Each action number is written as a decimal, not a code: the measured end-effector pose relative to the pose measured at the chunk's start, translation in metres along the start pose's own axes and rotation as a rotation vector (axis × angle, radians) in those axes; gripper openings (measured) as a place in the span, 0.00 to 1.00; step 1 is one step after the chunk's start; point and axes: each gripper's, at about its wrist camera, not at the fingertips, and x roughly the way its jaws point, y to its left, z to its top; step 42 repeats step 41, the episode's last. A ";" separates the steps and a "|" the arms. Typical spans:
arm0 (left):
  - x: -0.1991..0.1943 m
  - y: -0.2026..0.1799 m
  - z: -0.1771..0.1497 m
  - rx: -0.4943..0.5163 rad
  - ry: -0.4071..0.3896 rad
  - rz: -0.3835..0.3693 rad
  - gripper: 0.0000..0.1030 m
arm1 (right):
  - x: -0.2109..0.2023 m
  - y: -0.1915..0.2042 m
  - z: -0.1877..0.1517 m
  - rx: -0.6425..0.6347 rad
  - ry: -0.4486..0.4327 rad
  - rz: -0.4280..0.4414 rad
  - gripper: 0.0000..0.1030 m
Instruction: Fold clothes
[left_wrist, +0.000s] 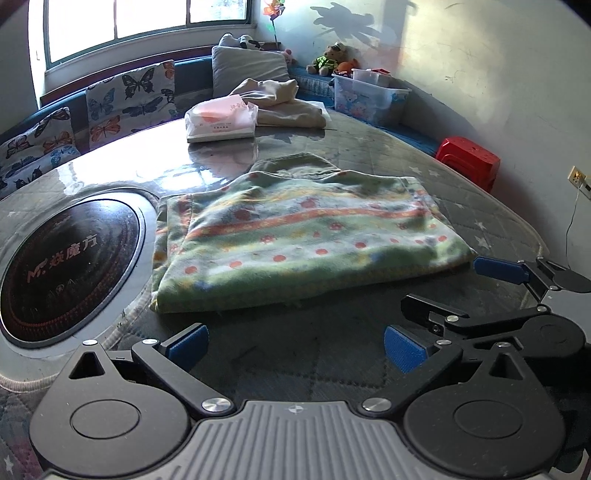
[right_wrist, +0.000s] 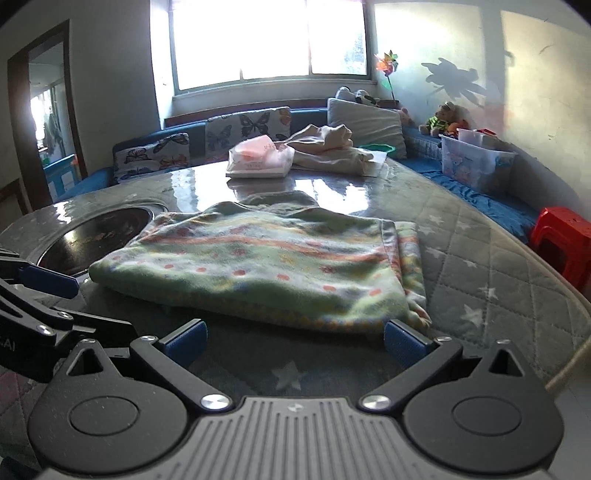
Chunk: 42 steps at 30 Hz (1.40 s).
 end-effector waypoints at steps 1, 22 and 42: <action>-0.001 0.000 -0.001 -0.001 0.000 0.001 1.00 | -0.001 0.000 -0.001 -0.001 0.003 -0.004 1.00; -0.017 -0.014 -0.026 0.037 -0.002 0.003 1.00 | -0.024 0.008 -0.014 -0.001 0.004 -0.026 1.00; -0.027 -0.014 -0.033 0.044 -0.016 0.022 1.00 | -0.033 0.011 -0.018 -0.006 -0.003 -0.014 1.00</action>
